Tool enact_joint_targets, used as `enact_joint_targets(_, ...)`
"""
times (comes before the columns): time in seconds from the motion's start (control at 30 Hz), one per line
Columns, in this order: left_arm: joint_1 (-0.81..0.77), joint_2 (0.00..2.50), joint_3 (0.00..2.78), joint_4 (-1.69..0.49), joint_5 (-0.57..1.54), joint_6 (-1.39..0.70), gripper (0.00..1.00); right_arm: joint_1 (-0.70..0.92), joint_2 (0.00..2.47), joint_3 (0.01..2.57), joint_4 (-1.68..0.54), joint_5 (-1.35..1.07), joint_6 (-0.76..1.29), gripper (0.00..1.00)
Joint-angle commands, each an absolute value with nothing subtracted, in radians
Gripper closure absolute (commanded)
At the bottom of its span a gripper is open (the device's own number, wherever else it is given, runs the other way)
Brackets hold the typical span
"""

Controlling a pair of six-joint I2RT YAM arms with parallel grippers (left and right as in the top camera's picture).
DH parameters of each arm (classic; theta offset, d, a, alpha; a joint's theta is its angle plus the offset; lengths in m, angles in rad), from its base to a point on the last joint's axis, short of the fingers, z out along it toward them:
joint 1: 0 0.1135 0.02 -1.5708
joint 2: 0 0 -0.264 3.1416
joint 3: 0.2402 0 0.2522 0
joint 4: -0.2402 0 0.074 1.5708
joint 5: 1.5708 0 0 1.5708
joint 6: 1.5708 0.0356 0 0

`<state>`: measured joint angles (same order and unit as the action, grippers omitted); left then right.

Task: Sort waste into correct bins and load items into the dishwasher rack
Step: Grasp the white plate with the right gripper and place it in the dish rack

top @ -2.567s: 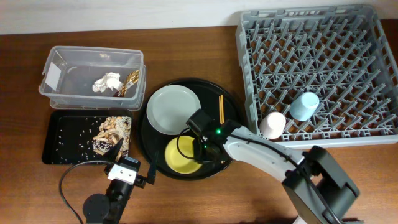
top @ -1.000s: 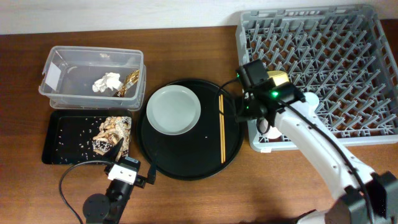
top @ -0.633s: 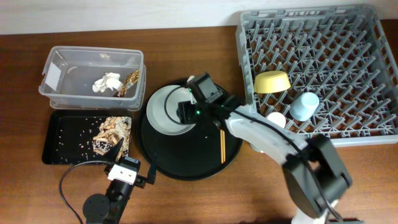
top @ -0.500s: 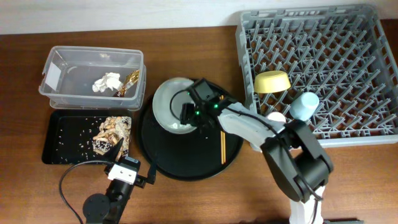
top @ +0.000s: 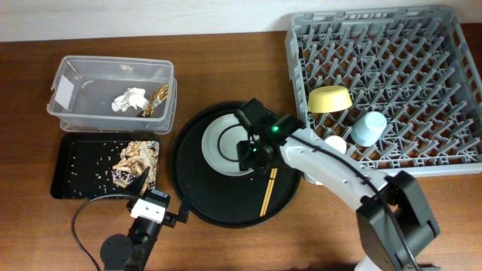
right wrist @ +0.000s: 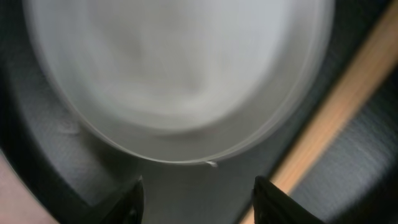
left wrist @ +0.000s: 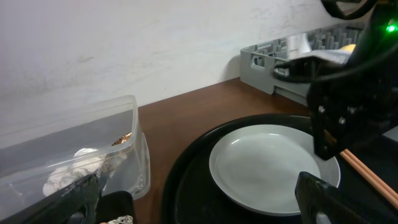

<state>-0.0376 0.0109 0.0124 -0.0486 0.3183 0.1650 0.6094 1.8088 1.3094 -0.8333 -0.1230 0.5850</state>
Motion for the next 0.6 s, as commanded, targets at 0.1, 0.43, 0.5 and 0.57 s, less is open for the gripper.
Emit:
enact_joint_targets(0.1,-0.031,0.006,0.009,-0.054,0.329,0.174,0.01,0.538,1.908,1.238,-0.715,-0.175,0.746,0.53)
enact_joint_targets(0.43,-0.031,0.006,0.009,-0.054,0.329,0.174,0.01,0.492,1.769,1.243,-0.67,-0.133,0.65,0.96)
enact_joint_targets(0.5,-0.031,0.006,0.009,-0.054,0.329,0.174,0.01,0.458,1.566,1.254,-0.655,0.009,0.442,0.96)
enact_joint_targets(0.57,-0.031,0.006,0.009,-0.054,0.329,0.174,0.01,0.421,1.411,1.255,-0.66,0.289,0.305,0.96)
